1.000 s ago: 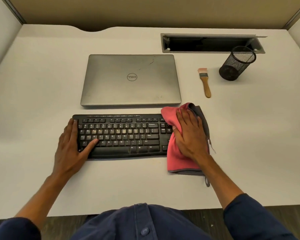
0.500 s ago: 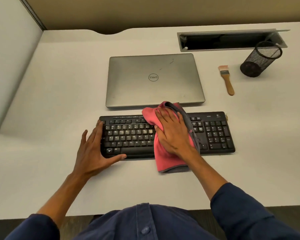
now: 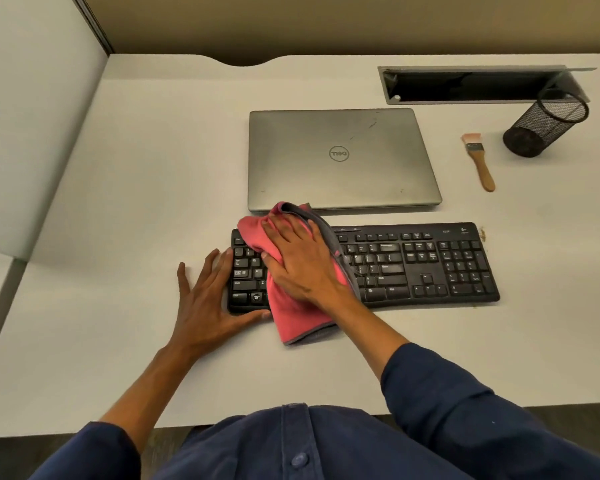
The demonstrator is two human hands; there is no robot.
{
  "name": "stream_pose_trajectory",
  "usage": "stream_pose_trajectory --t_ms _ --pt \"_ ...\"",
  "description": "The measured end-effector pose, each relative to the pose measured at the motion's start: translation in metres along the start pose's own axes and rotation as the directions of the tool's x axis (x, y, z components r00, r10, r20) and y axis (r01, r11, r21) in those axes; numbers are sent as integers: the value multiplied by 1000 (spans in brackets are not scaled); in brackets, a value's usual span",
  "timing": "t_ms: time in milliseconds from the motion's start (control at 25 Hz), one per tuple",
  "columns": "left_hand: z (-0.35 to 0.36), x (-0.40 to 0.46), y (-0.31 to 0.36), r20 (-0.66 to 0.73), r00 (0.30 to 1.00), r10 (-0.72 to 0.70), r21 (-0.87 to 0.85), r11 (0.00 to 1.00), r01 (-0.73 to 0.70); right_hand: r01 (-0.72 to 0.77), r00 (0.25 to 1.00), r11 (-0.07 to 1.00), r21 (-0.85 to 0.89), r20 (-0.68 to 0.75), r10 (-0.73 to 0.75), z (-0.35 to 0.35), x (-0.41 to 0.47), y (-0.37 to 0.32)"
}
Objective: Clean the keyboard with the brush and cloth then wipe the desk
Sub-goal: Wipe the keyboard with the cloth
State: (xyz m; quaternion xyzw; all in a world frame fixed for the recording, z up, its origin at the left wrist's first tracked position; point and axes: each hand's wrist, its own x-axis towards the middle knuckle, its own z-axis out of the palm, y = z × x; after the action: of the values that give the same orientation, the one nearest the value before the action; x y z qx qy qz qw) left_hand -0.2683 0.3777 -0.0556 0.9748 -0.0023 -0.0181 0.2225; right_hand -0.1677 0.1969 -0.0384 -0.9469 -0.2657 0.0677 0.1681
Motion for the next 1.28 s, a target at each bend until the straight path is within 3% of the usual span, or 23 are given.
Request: stream_pose_trajectory --t_ms 160,440,960,1280 --pt "3 0 -2 -28 1000 1 14 1000 -1 55 998 998 6 8 -55 5 11 -22" --pt "4 1 -5 -93 995 -43 -99 994 34 87 994 979 184 50 -97 -1 -1 -18" --pt "7 3 -11 -81 997 -17 -46 999 14 387 901 917 102 172 -399 -1 -55 -10" --pt "5 3 -4 -110 994 -6 -55 998 0 221 973 975 10 72 -221 -20 -103 40"
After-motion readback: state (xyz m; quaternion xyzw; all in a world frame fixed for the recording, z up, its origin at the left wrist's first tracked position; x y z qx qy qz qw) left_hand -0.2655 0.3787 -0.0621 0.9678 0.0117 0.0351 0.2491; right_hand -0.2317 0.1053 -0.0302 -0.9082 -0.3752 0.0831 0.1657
